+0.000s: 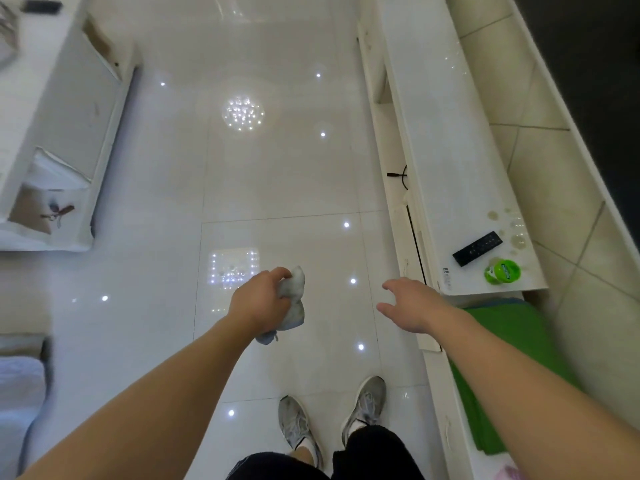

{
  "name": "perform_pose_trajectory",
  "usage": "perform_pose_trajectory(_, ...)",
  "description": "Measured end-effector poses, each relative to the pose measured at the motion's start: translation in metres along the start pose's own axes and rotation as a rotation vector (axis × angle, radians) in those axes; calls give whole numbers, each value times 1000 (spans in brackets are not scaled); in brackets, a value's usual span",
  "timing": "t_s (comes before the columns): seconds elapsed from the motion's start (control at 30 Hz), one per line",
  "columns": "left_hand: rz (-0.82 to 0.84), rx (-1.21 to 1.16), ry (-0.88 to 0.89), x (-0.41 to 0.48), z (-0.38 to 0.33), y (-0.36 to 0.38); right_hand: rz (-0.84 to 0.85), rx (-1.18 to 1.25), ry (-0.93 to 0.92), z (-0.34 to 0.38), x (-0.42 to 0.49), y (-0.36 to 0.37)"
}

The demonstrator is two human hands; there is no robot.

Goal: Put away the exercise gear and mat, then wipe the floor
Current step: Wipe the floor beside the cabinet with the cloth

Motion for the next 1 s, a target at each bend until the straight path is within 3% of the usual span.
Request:
perform_pose_trajectory(0.47,-194,-145,-49,17,-82,-85,-258,-66,-143,-1,-2,-130)
perform_pose_trajectory(0.77,-281,-131,28,72,-65,-195,-544,-139,-128,72,28,-227)
perform_pose_trajectory(1.0,-310,-72,142,129,-60,-282,-673,-98,-91,130,59,-296)
Point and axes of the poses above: each hand's wrist, its own x-axis towards the middle knuckle, its own y-axis out of the palm, z = x × y, the point moved 9 cm from there along x, towards the middle knuckle, and after that the axes turned 2 degrees about y, right-handed, at the moved point
